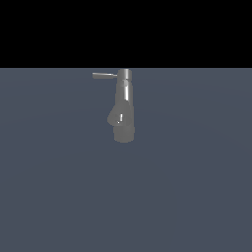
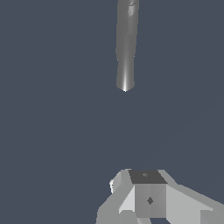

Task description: Turn on the faucet by rotating a designated handle.

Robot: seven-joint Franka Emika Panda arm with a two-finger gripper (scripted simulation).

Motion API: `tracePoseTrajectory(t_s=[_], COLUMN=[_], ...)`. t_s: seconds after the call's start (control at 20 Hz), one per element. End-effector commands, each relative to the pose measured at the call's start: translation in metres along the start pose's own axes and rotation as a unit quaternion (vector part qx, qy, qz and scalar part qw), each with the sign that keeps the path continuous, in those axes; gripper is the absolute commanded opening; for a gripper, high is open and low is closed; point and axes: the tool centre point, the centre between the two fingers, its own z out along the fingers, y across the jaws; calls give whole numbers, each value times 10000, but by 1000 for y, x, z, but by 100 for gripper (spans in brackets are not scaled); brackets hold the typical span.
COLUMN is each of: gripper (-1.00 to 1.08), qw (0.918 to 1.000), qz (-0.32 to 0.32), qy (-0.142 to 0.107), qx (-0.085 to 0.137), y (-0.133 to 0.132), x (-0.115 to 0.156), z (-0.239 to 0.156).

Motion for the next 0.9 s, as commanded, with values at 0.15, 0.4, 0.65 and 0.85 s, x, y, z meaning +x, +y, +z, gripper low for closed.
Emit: tracePoseTrajectory(t_s=[0.15, 0.4, 0.65, 0.85], gripper=[-100, -100, -100, -100], qw=[9996, 9974, 9914, 9831], qz=[280, 702, 1288, 1807], qy=[-21, -54, -106, -154], qx=[55, 126, 202, 247], y=[-2, -5, -8, -11], x=[16, 41, 76, 107], z=[-3, -6, -7, -4])
